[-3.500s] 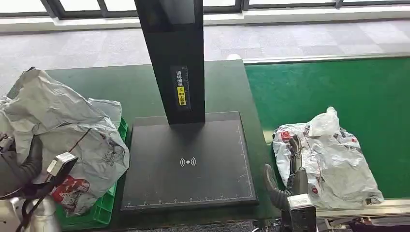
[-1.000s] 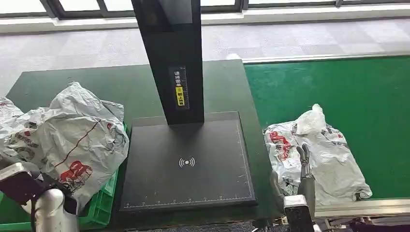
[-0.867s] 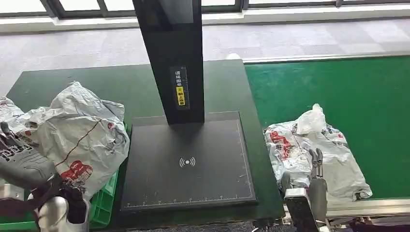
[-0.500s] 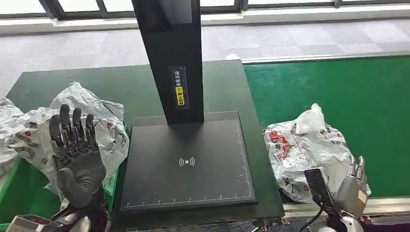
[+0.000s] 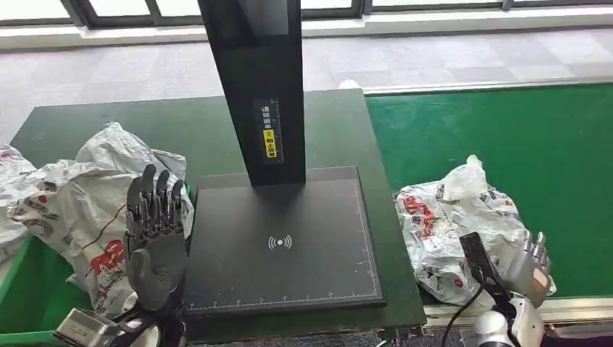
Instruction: Moved the parcel from conveyor to table for the left to box.
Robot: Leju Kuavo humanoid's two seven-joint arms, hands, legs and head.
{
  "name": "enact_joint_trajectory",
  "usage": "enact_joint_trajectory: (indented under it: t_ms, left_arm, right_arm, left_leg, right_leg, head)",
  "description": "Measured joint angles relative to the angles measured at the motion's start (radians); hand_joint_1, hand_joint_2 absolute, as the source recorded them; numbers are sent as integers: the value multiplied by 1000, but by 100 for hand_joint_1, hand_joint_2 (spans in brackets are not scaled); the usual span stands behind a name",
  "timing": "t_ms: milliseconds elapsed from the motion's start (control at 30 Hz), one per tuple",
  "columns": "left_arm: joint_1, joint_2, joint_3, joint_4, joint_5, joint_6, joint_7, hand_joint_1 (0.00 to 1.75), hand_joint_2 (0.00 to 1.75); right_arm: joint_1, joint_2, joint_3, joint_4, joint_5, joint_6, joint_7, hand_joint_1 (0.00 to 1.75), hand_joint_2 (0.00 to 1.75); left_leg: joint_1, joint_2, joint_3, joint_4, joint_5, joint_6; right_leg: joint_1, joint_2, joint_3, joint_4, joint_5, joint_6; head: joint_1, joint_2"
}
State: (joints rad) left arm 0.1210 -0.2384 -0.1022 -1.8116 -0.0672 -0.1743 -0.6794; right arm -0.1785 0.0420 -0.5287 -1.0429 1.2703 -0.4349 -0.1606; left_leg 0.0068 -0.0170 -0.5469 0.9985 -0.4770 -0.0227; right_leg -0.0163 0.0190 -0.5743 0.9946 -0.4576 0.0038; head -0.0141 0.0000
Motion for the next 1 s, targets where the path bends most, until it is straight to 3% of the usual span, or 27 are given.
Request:
enact_joint_trajectory:
  t_ms: [67,100,133,400,800,1000]
  left_arm:
    - [-1,-3,0,8,5,-12,0,0,0]
    - [-2,-6,0,14,-1,-15,0,0,0]
    - [-4,-10,0,21,-8,-15,0,0,0]
    - [-37,-19,0,108,-31,-14,0,0,0]
    - [-53,-22,-10,174,-51,-3,0,0,0]
    - [-46,-21,-21,182,-79,30,0,0,0]
  right_arm:
    - [-33,-8,-3,60,36,-10,22,0,175]
    - [-56,-13,-5,103,54,-16,34,23,175]
    - [-77,-17,-5,144,73,-18,45,175,175]
    - [-146,-17,-3,404,165,63,100,175,175]
    - [-169,-23,19,466,165,141,128,175,175]
    - [-147,-13,26,458,97,35,35,175,175]
  left_leg:
    - [0,0,0,0,0,0]
    - [0,1,0,0,0,0]
    - [0,1,0,0,0,0]
    - [0,-2,0,0,1,0]
    - [2,0,10,1,0,0]
    - [3,0,8,1,0,0]
  right_leg:
    - [0,0,0,0,0,0]
    - [0,0,0,0,0,0]
    - [0,0,0,0,0,0]
    - [0,-2,1,0,1,1]
    - [3,0,10,-1,0,1]
    - [3,-1,10,-1,0,1]
  head:
    - [0,0]
    - [0,0]
    - [0,0]
    - [0,0]
    - [0,0]
    - [0,0]
